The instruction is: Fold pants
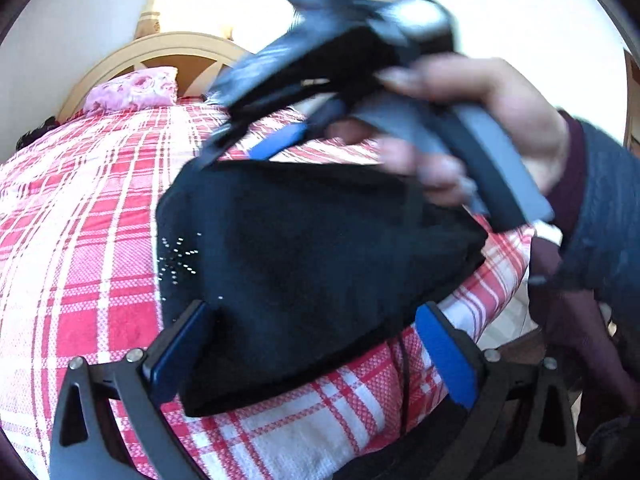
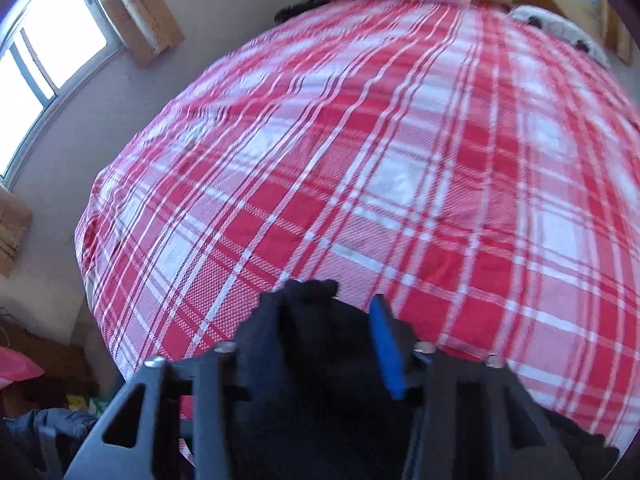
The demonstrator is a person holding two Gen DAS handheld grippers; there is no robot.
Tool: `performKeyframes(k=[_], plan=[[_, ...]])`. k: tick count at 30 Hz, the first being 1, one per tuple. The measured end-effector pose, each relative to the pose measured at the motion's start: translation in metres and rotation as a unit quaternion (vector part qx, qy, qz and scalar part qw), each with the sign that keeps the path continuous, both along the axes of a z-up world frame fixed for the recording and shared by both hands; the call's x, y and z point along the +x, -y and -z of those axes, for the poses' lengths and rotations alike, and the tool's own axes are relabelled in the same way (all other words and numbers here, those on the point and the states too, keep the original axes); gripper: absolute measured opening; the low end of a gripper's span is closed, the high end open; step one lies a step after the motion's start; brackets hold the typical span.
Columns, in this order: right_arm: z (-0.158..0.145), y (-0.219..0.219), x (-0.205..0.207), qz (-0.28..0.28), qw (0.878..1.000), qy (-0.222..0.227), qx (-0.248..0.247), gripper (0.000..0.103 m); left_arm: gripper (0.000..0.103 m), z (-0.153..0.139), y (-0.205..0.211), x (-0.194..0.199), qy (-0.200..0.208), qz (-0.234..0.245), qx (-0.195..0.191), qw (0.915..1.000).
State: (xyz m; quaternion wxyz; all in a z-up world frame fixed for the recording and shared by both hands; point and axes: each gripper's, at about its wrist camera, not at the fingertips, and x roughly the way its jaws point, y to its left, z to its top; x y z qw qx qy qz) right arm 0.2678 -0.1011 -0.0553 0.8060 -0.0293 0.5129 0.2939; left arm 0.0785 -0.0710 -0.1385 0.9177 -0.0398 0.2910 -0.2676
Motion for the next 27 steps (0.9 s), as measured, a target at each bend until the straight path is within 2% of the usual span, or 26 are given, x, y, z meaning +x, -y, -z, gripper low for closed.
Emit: performKeyframes(k=[2,6,9,15,19,21,24,27], plan=[[-0.018,0.019,-0.017,0.014,0.999,0.034,0.011,0.052,0.103,-0.001,-0.002,0.001,0.002,-0.008,-0.007,0.9999],[-0.038,0.068,-0.049,0.065,0.994,0.065,0.057,0.053,0.103,0.003,0.002,0.004,-0.009,-0.018,0.003,0.9998],[-0.034,0.103,-0.078,0.095,0.990,0.060,0.086,0.054,0.103,0.006,0.007,0.004,-0.011,-0.023,0.017,0.9995],[0.002,0.154,-0.111,0.165,0.982,0.062,0.069,0.054,0.103,0.010,0.013,0.003,-0.009,-0.031,0.044,0.9985],[0.024,0.191,-0.106,0.189,0.968,0.040,0.161,0.054,0.103,0.009,0.014,0.003,-0.006,-0.033,0.065,0.9973],[0.025,0.194,-0.105,0.185,0.967,0.043,0.171,0.054,0.103,0.005,0.012,0.002,-0.008,-0.036,0.068,0.9970],[0.017,0.189,-0.113,0.179,0.969,0.061,0.159,0.054,0.103,-0.006,0.001,0.000,0.006,-0.061,0.065,0.9960],[0.007,0.205,-0.128,0.198,0.963,0.097,0.155,0.054,0.103,-0.016,-0.014,0.002,0.023,-0.092,0.061,0.9936]])
